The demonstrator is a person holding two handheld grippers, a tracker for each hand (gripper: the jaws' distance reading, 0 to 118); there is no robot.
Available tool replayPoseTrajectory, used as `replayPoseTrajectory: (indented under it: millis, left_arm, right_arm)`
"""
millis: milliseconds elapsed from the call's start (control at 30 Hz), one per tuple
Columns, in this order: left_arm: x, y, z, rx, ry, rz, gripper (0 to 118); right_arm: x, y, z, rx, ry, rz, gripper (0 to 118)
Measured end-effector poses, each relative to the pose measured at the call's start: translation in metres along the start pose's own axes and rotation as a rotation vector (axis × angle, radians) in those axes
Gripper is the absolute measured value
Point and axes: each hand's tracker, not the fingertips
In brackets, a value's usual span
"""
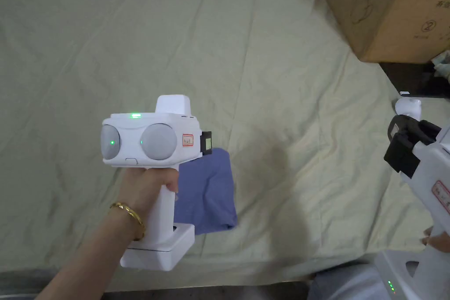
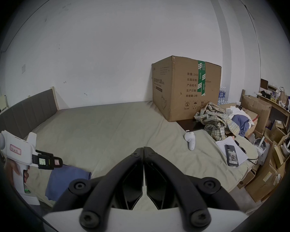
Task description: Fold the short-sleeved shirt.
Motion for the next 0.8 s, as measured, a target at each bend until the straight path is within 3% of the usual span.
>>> replayPoseTrajectory:
  millis: [33,333,433,667,800]
  left_arm:
    - [0.008,-0.008,0.013,0.015,-0.012,-0.026,0]
    - [0.057,-0.096,-0.035,-0.267,-0.136,-0.155,0]
    - [0.058,-0.119,-0.063,-0.374,-0.130,-0.081,0]
    - [0.040,-0.098,-0.056,-0.344,-0.230,0.162,0]
    - [0.021,-0.064,0.001,-0.083,-0.393,0.198,0]
  right_arm:
    - [-0.003,0.000,-0.001,0.000,0.006,0.005,0]
    - [-0.009,-0.001,0.000,-0.007,0.023,0.020,0]
    - [-0.007,-0.001,0.006,-0.001,0.013,0.019,0]
    - [-0.004,0.000,0.010,-0.002,0.007,0.029,0]
    - [-0.013,0.003,0.005,-0.003,0.042,0.032,0]
